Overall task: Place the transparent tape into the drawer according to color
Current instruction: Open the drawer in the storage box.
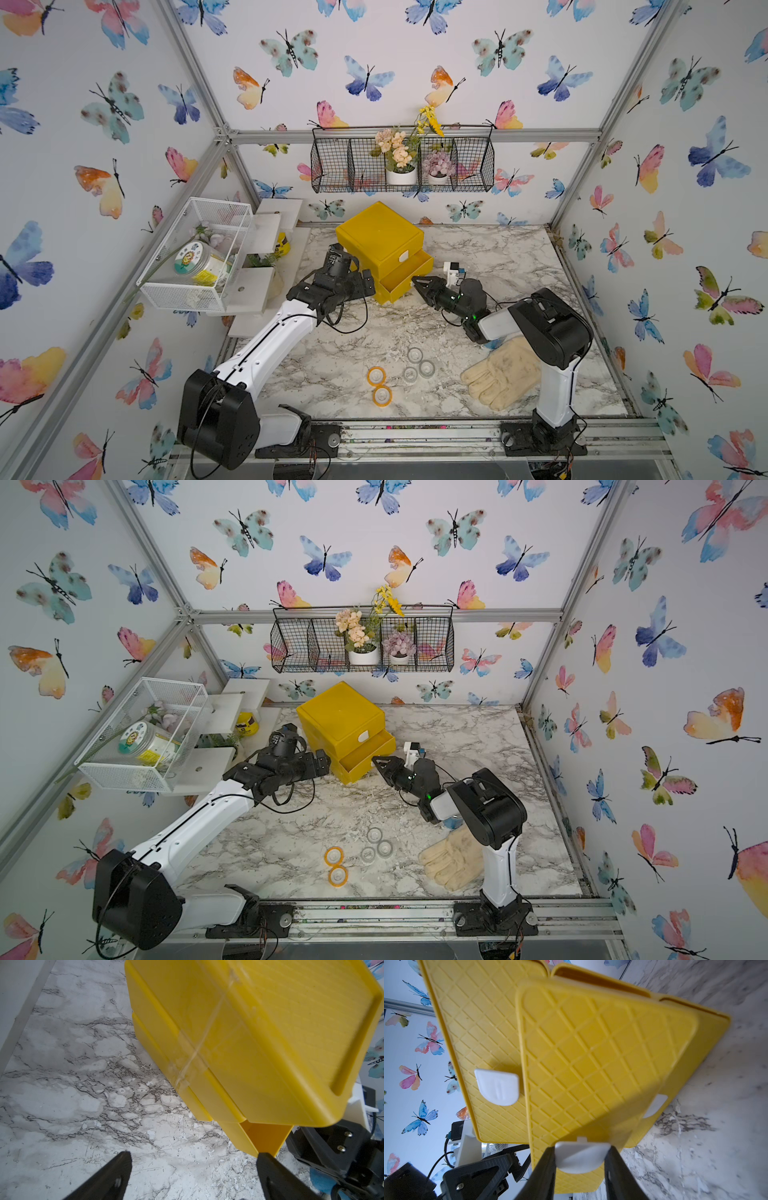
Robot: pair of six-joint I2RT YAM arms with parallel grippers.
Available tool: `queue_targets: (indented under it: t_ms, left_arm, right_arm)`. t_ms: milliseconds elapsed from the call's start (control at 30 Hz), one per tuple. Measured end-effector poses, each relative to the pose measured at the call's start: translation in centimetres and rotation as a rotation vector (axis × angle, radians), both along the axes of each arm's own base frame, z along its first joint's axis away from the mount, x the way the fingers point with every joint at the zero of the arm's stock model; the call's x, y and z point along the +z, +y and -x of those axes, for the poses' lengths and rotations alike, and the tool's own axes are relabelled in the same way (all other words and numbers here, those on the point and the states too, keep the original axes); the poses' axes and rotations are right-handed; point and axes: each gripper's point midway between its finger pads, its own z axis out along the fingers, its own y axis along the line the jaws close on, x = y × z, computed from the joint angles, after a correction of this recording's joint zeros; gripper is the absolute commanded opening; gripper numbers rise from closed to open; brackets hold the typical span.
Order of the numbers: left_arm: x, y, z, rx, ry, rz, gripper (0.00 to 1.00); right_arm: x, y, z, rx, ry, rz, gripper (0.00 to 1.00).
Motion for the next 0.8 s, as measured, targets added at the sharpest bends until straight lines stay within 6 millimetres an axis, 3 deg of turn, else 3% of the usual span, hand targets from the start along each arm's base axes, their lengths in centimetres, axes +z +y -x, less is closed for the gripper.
queue_targets:
  t_ms: [700,800]
  left_arm:
    - [0.0,0.0,0.0,0.001,0.0,0.0,0.99]
    - [0.0,0.0,0.0,0.001,-0.001,0.0,0.99]
  right_arm:
    - [-1.2,-4.1,5.0,-0.036,0.059,0.016,0.34]
    - [-1.3,-4.4,5.3,-0.041,0.061,0.018,0.38]
